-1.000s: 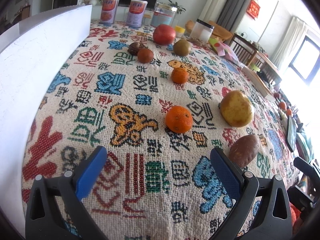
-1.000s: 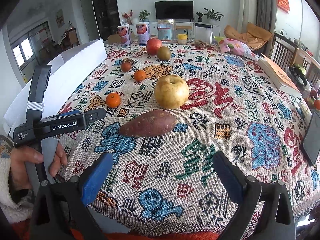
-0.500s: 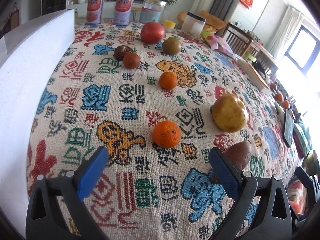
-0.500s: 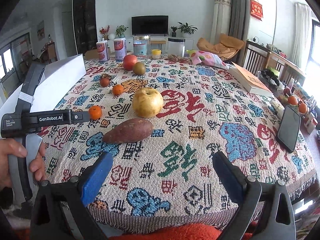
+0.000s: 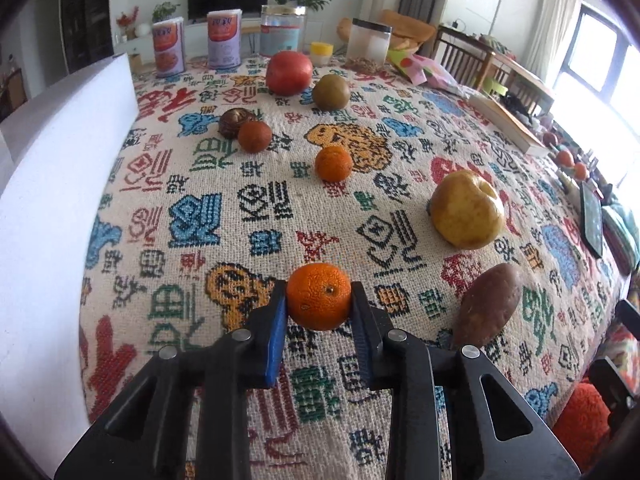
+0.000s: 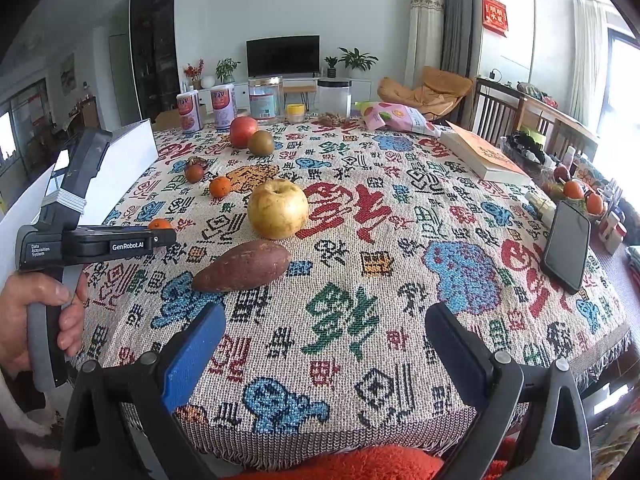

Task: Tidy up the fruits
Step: 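Grasp the tangerine with the left tool while the right tool grasps the yellow apple, then carry the tangerine and yellow apple over the white box and release both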

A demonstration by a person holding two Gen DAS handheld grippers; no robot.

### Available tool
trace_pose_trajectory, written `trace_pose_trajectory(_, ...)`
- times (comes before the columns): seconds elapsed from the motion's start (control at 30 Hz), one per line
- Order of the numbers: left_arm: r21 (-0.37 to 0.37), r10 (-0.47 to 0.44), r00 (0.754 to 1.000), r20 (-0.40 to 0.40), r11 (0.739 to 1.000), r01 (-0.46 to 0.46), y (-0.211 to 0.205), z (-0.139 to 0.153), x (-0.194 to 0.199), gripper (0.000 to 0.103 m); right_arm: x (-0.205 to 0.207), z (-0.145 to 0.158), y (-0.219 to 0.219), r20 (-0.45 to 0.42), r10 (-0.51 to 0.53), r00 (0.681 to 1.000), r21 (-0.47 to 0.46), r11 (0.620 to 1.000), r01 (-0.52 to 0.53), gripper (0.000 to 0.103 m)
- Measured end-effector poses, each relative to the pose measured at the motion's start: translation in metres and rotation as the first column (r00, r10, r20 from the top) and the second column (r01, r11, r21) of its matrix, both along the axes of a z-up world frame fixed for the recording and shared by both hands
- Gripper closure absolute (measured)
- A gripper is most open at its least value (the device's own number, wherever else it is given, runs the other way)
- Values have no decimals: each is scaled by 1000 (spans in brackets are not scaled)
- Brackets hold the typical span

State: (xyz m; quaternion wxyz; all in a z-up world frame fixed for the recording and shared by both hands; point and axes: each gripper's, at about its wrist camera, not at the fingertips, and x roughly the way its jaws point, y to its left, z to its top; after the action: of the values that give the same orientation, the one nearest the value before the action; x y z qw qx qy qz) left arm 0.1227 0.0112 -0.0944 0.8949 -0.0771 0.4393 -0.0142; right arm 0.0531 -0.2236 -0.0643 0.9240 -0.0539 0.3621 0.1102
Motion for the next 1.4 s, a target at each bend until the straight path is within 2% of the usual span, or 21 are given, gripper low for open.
trace_pose_trajectory(0.07, -51, -7, 1000, -4, 999, 6, 7, 7, -13, 73, 6, -2, 2, -41, 10, 999, 6, 1000, -9, 4)
trace_pose_trajectory(0.13, -88, -8, 1000, 0, 996, 8, 13, 14, -25, 74, 22, -5, 5, -127, 56, 990, 50, 998, -50, 4)
trace_pose_trajectory(0.2, -104, -4, 1000, 16, 995, 6, 18, 23, -37, 74, 39, -6, 6, -192, 85, 978, 121, 991, -63, 4)
trace_pose_trajectory(0.27, -107, -6, 999, 34, 994, 9, 21, 31, -49, 74, 58, -13, 10, -313, 100, 945, 210, 977, -34, 4)
trace_pose_trajectory(0.33, -105, -11, 999, 49, 994, 16, 24, 39, -61, 74, 73, -20, 13, -376, 117, 919, 317, 948, 9, 5)
trace_pose_trajectory(0.37, -103, -13, 998, 56, 995, 19, 25, 43, -64, 74, 81, -20, 12, -378, 88, 922, 330, 943, 46, 5)
trace_pose_trajectory(0.43, -94, -20, 998, 67, 995, 27, 26, 49, -73, 74, 102, -10, 10, -335, 0, 942, 297, 949, 106, 5)
trace_pose_trajectory(0.5, -103, -23, 997, 74, 994, 31, 29, 55, -79, 74, 127, -2, 17, -314, 16, 949, 287, 955, 79, 5)
trace_pose_trajectory(0.57, -120, -22, 997, 74, 992, 30, 31, 58, -83, 74, 154, -4, 35, -352, 60, 934, 240, 970, 28, 5)
trace_pose_trajectory(0.7, -129, -19, 997, 72, 991, 28, 35, 65, -90, 74, 188, -25, 63, -421, 43, 906, 125, 992, 10, 6)
trace_pose_trajectory(0.77, -141, -14, 997, 75, 990, 25, 40, 71, -96, 74, 197, -37, 72, -448, 34, 894, 92, 996, 8, 17)
trace_pose_trajectory(0.8, -149, -11, 997, 77, 989, 22, 45, 75, -100, 74, 200, -42, 74, -467, 41, 883, 99, 995, 6, 36)
trace_pose_trajectory(0.87, -184, 1, 997, 83, 983, 14, 58, 89, -107, 74, 203, -43, 69, -474, 29, 880, 126, 991, 35, 37)
trace_pose_trajectory(0.97, -240, 70, 989, 128, 970, -38, 98, 119, -121, 74, 194, -27, 68, -443, 35, 896, 158, 987, 39, 37)
trace_pose_trajectory(1.07, -202, 201, 968, 152, 965, -168, 148, 138, -133, 74, 172, 9, 90, -385, 151, 911, 280, 959, -40, 37)
trace_pose_trajectory(1.13, -147, 291, 947, 136, 951, -271, 180, 134, -138, 73, 151, 37, 123, -337, 269, 902, 360, 922, -140, 37)
trace_pose_trajectory(1.2, -93, 376, 923, 79, 925, -369, 209, 118, -141, 73, 125, 61, 170, -290, 411, 864, 435, 861, -263, 37)
trace_pose_trajectory(1.27, -66, 432, 902, 13, 900, -431, 232, 97, -148, 73, 93, 78, 222, -250, 545, 800, 468, 791, -393, 37)
trace_pose_trajectory(1.4, -22, 503, 862, -72, 863, -505, 256, 65, -166, 73, 20, 86, 321, -224, 746, 627, 434, 652, -622, 37)
